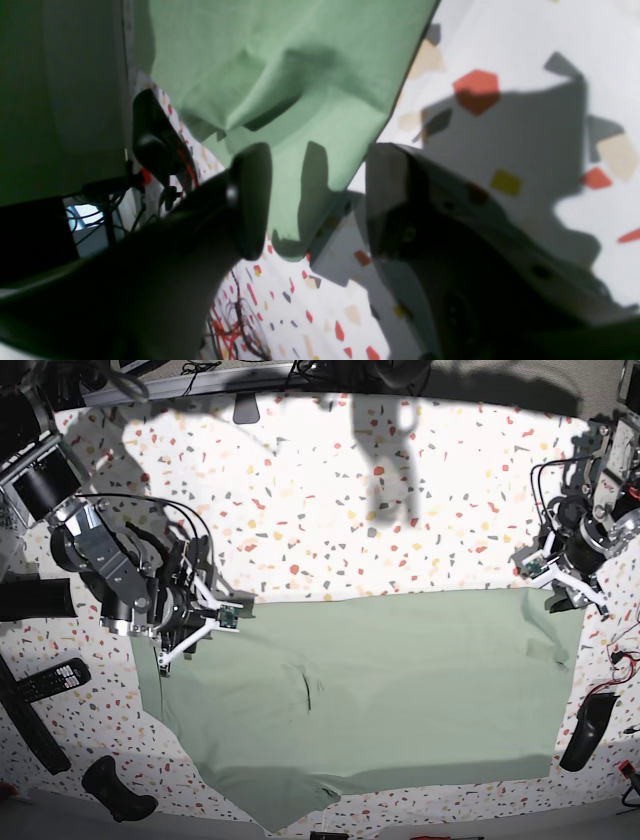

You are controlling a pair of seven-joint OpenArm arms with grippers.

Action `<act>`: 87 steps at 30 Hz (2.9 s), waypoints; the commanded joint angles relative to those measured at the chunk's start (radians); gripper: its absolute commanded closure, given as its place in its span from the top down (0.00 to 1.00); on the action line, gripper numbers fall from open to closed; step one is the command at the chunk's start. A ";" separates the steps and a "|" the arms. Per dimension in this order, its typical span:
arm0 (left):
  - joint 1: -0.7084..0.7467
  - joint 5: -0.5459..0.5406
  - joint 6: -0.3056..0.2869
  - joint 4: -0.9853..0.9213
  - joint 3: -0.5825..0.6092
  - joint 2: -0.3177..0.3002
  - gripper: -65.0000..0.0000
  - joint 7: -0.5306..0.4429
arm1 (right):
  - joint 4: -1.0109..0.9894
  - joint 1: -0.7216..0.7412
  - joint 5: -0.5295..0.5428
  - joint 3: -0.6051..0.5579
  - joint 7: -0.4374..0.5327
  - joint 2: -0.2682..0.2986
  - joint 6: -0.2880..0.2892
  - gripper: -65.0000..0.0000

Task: Fold the T-shirt properly
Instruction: 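Grasp the shirt's shoulder corners with both grippers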

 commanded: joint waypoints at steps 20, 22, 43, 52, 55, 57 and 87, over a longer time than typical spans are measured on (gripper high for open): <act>-0.091 -0.051 0.015 -0.171 -0.008 0.078 0.28 -0.045 | 0.011 0.027 -0.026 0.011 0.035 -0.053 -0.006 0.14; -0.092 -0.051 0.015 -0.170 -0.008 0.077 0.28 -0.042 | 0.011 0.027 -0.023 0.011 0.029 -0.052 -0.006 0.14; -0.095 -0.209 0.016 -0.139 -0.008 0.064 0.00 0.032 | 0.061 0.027 0.057 0.011 -0.070 -0.053 -0.163 0.00; -0.095 -0.254 0.016 -0.084 -0.008 0.042 0.00 0.070 | 0.077 0.027 0.110 0.011 -0.155 -0.052 -0.123 0.00; -0.095 -0.254 0.016 -0.085 -0.008 0.042 0.00 0.066 | 0.077 0.027 0.198 0.011 -0.252 -0.053 -0.030 0.00; -0.095 -0.254 0.016 -0.084 -0.008 0.042 0.00 0.066 | 0.077 0.027 0.237 0.011 -0.302 -0.053 -0.006 0.10; -0.095 -0.253 0.016 -0.085 -0.008 0.042 0.00 0.066 | -0.233 0.030 -0.254 0.010 0.192 -0.061 -0.182 0.34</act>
